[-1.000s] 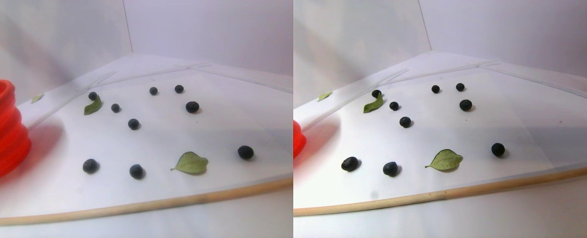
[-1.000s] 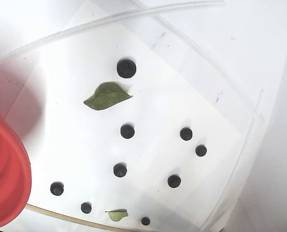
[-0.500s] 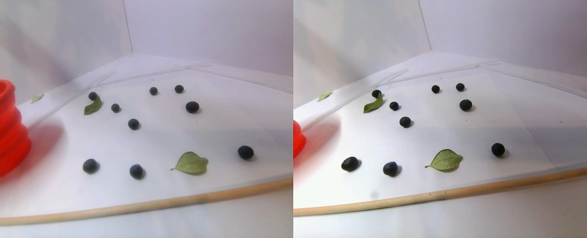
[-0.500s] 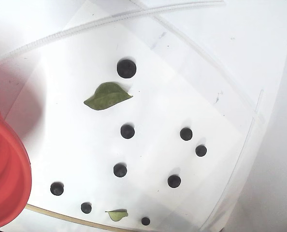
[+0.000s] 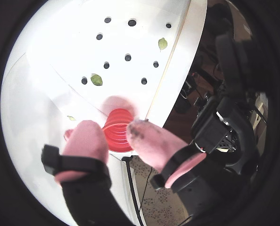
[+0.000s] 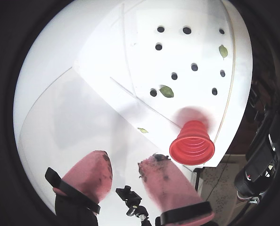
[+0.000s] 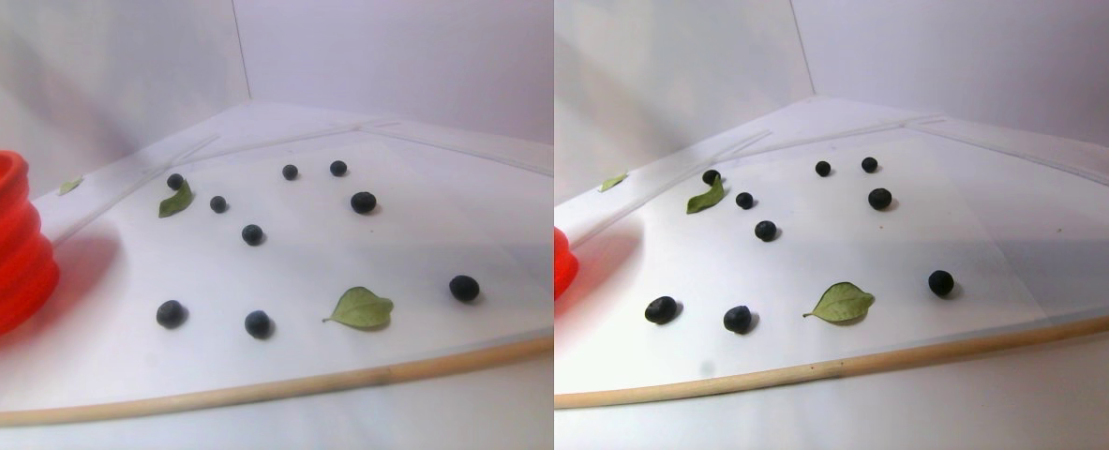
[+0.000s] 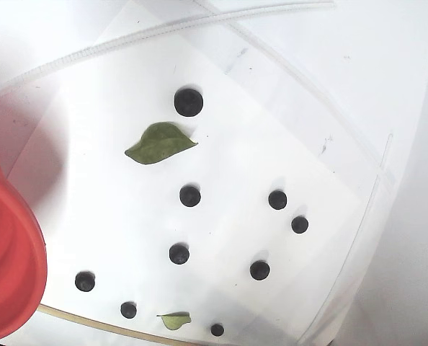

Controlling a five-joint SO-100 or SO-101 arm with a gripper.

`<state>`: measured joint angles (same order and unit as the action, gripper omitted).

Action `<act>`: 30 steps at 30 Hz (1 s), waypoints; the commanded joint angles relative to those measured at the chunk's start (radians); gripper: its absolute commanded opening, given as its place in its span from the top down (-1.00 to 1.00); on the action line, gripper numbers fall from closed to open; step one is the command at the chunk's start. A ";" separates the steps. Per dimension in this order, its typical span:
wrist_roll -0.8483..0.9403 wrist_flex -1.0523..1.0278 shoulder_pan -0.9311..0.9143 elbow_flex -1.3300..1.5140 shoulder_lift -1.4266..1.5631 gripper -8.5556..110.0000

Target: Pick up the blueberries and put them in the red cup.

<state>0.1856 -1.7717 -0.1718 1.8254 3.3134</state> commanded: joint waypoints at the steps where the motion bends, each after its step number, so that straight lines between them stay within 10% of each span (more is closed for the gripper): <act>1: 0.002 0.008 -0.031 -0.035 0.029 0.65; 30: 0.506 0.086 0.098 -0.043 -0.158 0.67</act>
<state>0.6136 -1.6950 -0.0583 1.8224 3.1692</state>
